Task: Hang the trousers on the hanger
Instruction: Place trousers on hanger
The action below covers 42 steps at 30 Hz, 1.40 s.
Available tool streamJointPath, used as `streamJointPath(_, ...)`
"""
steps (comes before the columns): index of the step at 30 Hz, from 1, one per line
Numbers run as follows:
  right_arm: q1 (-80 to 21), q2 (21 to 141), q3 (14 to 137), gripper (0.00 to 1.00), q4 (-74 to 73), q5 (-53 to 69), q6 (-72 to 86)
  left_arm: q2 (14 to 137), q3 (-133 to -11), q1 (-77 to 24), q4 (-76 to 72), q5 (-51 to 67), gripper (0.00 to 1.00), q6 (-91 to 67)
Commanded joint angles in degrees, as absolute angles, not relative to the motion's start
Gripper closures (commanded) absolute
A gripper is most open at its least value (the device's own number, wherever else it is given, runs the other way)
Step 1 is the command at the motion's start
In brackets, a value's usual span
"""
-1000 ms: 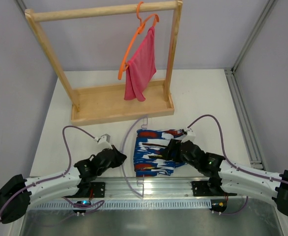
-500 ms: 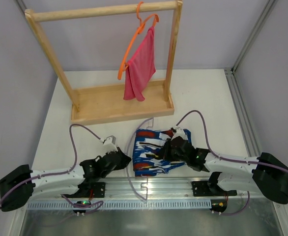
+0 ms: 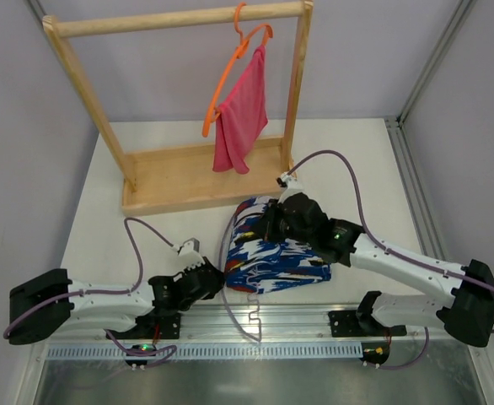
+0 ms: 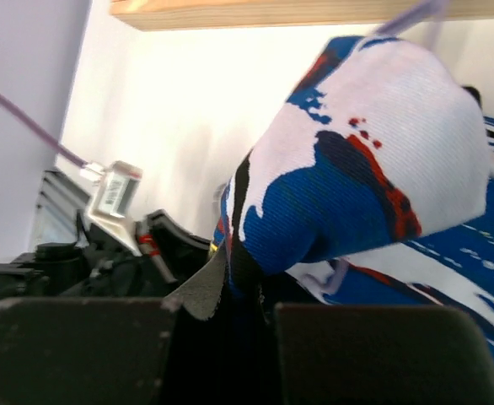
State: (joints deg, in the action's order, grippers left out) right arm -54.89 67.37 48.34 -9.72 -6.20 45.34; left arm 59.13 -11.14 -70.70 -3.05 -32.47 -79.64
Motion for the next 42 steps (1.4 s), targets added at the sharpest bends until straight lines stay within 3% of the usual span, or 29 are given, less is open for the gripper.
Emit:
streamJointPath(1, -48.97, 63.47, 48.54, 0.96, -18.45, -4.5, 36.93, 56.7, -11.96, -71.1, 4.45, -37.35, 1.0, -83.75)
streamJointPath(5, -41.06, 56.18, 39.83, 0.96, -21.26, -4.13, 34.1, 52.74, -10.2, -71.1, 10.18, -39.9, 1.0, -87.36)
streamJointPath(10, -39.29, 50.19, 23.08, 0.96, -13.99, -3.69, 39.54, 52.29, -11.42, -71.1, 8.02, -41.4, 1.0, -80.46)
streamJointPath(15, -39.29, 50.28, 14.86, 0.96, -10.27, -9.04, 44.81, 61.86, -18.09, -71.1, 5.7, -40.52, 1.0, -72.52)
streamJointPath(21, -39.46, 46.24, 16.43, 0.95, -9.23, -4.5, 43.42, 73.29, -23.03, -71.1, 3.8, -40.35, 1.0, -74.79)
streamJointPath(36, -39.46, 45.52, 22.05, 0.96, -7.64, 7.73, 38.68, 74.35, -28.74, -71.1, 11.69, -51.68, 1.0, -81.83)
streamJointPath(42, -39.29, 46.06, 35.31, 0.96, -20.73, -4.09, 31.48, 80.84, -26.55, -71.1, 9.14, -50.1, 1.0, -85.07)
